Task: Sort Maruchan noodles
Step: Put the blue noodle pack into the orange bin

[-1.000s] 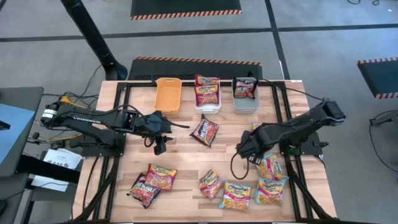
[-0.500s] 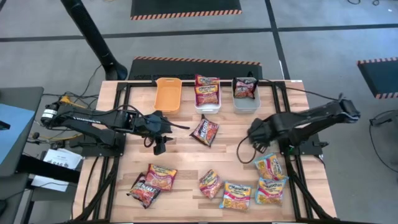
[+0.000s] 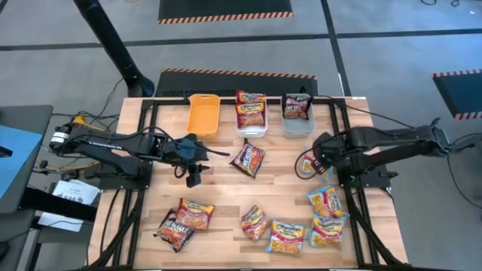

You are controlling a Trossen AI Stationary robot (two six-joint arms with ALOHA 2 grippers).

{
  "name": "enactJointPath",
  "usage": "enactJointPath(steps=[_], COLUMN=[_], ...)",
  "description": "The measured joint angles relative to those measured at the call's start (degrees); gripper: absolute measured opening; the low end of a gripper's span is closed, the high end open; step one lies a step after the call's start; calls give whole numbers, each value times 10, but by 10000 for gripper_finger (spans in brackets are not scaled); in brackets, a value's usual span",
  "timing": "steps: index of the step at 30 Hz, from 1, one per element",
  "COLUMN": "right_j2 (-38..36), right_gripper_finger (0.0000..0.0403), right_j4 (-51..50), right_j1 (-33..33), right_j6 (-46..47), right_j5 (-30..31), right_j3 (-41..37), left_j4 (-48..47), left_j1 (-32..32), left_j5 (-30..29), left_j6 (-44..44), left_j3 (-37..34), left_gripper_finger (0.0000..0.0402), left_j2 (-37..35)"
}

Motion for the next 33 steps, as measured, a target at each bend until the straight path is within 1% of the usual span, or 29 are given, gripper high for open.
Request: enactJointPath(steps=[3, 6, 10, 14, 21, 28, 33], right_j2=[9, 24, 51, 88, 177, 264, 319], right_gripper_finger=[217, 217, 217, 217, 217, 217, 217], right_j4=[3, 17, 41, 54, 51, 58, 76], right_j1=[-20, -40, -66, -92, -126, -139, -139], right_j6=[-24, -74, -152, -201, -219, -227, -236], right_j5=[0, -4, -44, -76, -103, -106, -122], right_j3=[0, 0, 0, 0, 0, 0, 3], left_j4=[0, 0, -2, -3, -3, -4, -5], left_j1=[0, 0, 0, 0, 0, 0, 0], left_j5=[0, 0, 0, -1, -1, -1, -1], left_j6=[0, 0, -1, -1, 1, 2, 2], left_j3=[0, 0, 0, 0, 0, 0, 0], left_gripper_finger=[134, 134, 134, 134, 134, 134, 134], left_j2=[0, 0, 0, 0, 0, 0, 0])
